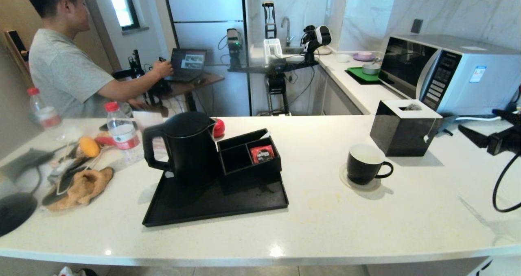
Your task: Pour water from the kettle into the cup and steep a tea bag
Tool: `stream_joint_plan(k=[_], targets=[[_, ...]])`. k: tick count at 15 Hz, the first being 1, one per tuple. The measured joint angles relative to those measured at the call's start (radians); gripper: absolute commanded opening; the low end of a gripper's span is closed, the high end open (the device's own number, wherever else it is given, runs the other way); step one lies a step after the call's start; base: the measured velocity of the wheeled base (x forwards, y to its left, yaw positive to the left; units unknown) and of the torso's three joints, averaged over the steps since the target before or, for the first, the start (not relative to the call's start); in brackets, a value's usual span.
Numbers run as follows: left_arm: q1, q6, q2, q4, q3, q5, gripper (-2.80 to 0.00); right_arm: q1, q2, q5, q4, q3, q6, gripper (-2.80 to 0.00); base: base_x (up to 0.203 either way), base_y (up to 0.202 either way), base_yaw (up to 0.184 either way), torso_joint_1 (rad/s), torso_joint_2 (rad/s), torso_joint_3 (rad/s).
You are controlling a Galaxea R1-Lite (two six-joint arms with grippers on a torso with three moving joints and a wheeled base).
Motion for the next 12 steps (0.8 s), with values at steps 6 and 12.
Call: stream_joint_plan(k=[6,12], targets=[[0.000,-0.001,0.000,0.000,0.000,0.000,-2.80,0.006,-0.204,0.001,0.076,0.019,0.082,-2.80,0.000,0.000,0.000,0.000,0.00,0.000],[0.000,0.000,0.000,0.000,0.000,0.000,-2.80,0.055,-0.268,0.002,0.075,-0.030,0.080,-2.80,0.000,0.000,0.000,0.000,0.00,0.000]])
